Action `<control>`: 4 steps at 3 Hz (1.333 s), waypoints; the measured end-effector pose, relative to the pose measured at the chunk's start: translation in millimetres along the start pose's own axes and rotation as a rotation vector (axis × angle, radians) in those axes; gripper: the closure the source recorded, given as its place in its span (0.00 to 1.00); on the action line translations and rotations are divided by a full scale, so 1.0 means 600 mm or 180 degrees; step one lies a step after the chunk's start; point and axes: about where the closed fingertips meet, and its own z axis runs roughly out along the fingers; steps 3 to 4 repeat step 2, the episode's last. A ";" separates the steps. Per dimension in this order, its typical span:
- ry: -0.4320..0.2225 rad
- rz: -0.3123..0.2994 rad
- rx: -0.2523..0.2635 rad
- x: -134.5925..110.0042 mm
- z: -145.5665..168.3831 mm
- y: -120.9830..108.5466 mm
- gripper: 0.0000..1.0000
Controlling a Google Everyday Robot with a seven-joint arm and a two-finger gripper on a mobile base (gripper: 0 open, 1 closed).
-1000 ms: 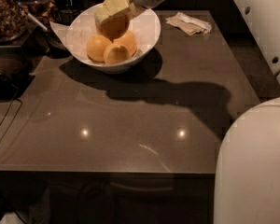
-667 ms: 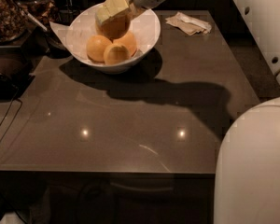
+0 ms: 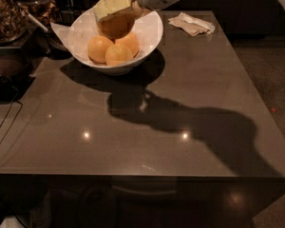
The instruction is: Pick orange from white bowl
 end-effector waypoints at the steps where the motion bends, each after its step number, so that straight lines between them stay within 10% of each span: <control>1: -0.0092 0.0141 0.0075 0.051 0.005 0.031 1.00; 4: -0.0093 0.0140 0.0075 0.051 0.004 0.031 1.00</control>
Offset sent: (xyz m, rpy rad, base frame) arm -0.0256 0.0010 -0.0067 0.0288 -0.0005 -0.0462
